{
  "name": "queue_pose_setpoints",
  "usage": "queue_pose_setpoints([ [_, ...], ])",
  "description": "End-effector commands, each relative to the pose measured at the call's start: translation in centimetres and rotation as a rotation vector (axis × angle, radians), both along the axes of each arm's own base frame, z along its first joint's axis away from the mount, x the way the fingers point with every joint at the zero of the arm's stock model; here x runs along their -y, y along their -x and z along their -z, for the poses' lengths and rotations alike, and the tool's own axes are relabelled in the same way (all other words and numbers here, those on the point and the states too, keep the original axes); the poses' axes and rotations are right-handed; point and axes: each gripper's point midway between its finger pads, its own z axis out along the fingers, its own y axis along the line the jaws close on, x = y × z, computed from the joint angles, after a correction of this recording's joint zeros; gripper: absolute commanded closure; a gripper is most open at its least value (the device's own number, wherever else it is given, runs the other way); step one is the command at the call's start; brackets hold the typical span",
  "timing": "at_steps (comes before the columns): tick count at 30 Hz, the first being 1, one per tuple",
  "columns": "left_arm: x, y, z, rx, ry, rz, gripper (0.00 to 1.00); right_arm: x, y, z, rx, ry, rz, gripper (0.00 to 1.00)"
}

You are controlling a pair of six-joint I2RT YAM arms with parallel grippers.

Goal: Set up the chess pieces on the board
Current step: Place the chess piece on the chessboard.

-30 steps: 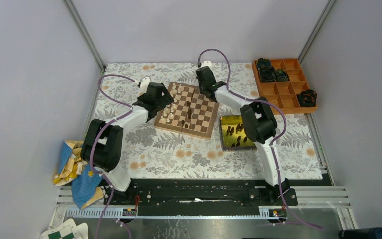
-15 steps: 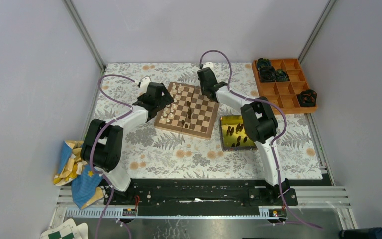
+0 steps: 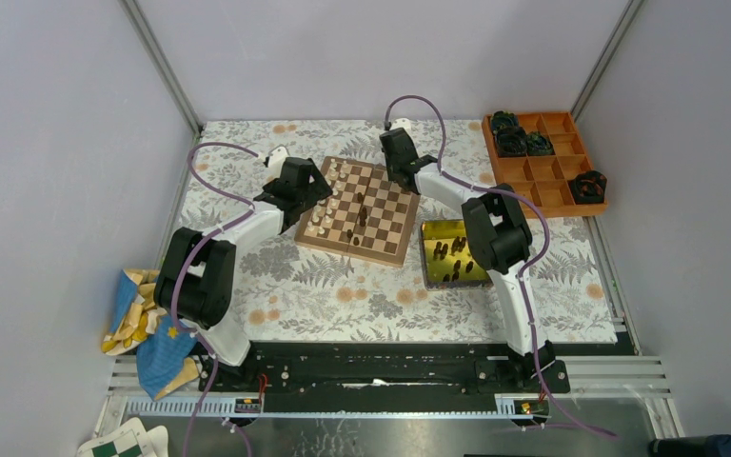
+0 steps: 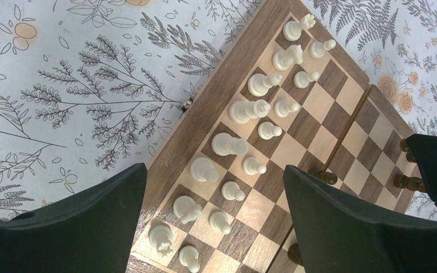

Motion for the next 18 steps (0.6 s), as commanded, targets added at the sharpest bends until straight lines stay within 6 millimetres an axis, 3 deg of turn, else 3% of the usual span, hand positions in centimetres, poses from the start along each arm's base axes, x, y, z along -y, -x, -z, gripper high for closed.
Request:
queue_pose_setpoints([
  [1,0.24,-0.96,-0.8,0.043,0.022,-0.01,0.03,0.12,-0.51,-0.71,0.011,-0.024,0.008,1.0],
  [9,0.24,-1.01,-0.78,0.043,0.022,-0.01,0.03,-0.16,-0.49,-0.6,0.002,-0.032,-0.006,0.97],
  [18,0.33,-0.99,-0.78,0.043,0.022,-0.008,0.03,-0.22,-0.45,-0.48,-0.005,-0.029,-0.013,0.87],
])
